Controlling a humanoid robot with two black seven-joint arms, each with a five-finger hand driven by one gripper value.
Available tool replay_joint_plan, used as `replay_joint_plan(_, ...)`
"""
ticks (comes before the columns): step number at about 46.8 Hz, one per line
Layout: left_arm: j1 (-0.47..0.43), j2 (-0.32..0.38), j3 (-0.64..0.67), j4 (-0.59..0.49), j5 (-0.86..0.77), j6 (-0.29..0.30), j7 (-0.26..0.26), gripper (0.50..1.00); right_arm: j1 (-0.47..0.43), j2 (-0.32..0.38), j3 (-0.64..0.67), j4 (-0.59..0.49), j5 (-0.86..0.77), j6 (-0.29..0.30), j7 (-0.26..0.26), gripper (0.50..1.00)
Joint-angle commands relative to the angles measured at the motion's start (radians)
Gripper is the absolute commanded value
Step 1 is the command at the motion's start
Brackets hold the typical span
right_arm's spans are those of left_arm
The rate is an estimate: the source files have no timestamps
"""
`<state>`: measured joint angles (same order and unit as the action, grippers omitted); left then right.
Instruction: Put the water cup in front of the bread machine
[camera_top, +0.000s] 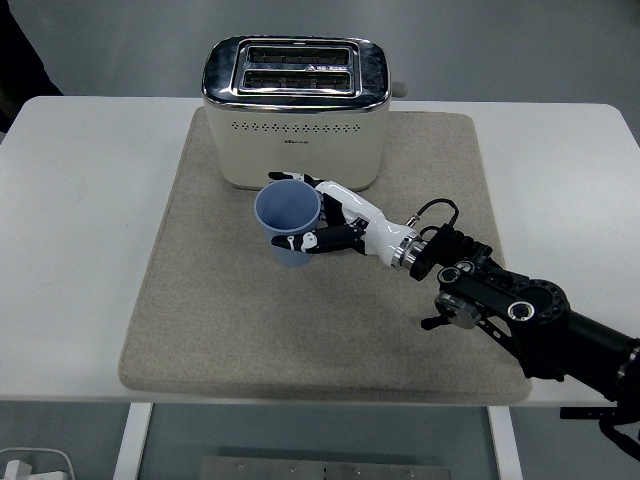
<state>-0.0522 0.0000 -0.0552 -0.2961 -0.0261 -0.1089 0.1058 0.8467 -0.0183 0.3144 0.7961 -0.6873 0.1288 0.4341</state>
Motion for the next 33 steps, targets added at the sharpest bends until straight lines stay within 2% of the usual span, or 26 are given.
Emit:
replay_joint_plan(1,0.0,0.0,0.0,0.0,0.0,0.0,0.0,1.0,0.0,-0.005,0.0,0.0,0.0,0.005,0.0,0.928)
replay_joint_plan(33,0.0,0.0,0.0,-0.001,0.0,0.0,0.0,1.0,-0.009,-0.074,0.011,0.002,0.0,0.034,0.002,0.928)
